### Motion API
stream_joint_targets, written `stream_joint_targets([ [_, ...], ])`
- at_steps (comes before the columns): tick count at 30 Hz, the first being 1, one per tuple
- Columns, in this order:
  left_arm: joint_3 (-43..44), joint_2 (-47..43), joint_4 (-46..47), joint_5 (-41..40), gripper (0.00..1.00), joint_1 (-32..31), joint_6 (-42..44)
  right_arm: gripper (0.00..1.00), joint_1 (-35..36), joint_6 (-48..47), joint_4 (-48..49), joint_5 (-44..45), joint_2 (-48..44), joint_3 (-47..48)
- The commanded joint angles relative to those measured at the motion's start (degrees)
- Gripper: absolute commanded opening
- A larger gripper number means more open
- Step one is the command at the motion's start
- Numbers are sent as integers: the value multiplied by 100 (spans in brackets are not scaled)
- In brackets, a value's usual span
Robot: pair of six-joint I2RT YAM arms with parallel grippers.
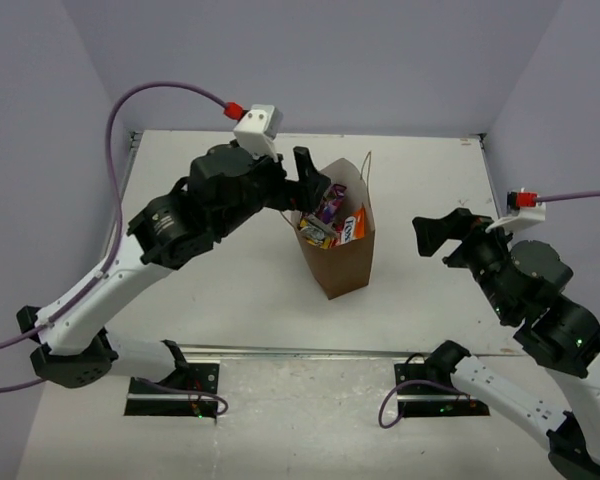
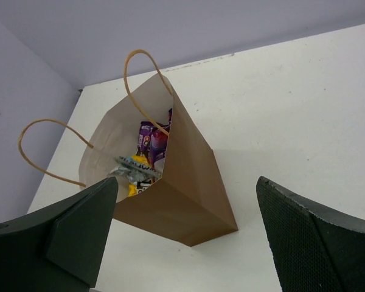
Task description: Place the snacks into the paper bag
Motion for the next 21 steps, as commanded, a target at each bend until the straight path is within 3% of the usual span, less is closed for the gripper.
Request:
stream_joint_targets([
  [1,-150,-877,456,-106,100,3,472,99,-7,1,206,230,90,-36],
  [3,-441,-1248,554,-192,100,3,543,99,-7,80,207,493,90,-62],
  [6,-1658,-2475,1009,-490,100,3,876,99,-7,36,347,687,20,-212],
  [11,-3366,-3841,1538,-1695,100,3,983,99,-16,80,409,766,-50,-405],
  [21,-3554,-4115,1082,-2004,100,12,815,99,-16,256,435,836,-112,-678],
])
